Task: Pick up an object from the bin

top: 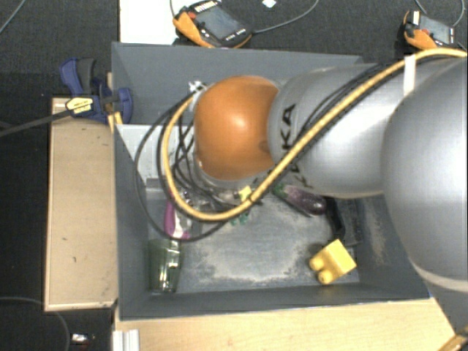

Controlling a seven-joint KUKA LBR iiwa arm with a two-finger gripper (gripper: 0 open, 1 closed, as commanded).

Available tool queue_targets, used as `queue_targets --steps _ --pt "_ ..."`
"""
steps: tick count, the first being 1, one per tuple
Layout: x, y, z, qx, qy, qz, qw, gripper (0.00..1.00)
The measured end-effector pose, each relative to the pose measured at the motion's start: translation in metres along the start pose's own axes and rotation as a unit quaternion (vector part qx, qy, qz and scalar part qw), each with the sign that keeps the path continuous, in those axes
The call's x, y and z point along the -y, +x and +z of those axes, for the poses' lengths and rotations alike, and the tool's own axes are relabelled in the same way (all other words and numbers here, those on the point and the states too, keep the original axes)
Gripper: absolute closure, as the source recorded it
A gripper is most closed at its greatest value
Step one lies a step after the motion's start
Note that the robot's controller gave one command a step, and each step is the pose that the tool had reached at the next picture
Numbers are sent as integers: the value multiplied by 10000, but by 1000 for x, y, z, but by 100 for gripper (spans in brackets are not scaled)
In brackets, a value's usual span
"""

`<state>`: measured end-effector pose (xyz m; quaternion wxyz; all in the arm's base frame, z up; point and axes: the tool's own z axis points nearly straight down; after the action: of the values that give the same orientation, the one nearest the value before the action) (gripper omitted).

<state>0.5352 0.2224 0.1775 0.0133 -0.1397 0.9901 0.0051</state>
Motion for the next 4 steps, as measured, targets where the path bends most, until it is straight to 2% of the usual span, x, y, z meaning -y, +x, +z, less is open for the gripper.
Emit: queue_targets --steps 1,2,3,4 --pt "54 26 43 -118 65 1440 9895 100" --pt "11 4 52 -32 24 -298 9995 100" --pt "22 42 85 -98 60 486 9988 100" --pt "24 23 -1 -46 29 -613 9981 100"
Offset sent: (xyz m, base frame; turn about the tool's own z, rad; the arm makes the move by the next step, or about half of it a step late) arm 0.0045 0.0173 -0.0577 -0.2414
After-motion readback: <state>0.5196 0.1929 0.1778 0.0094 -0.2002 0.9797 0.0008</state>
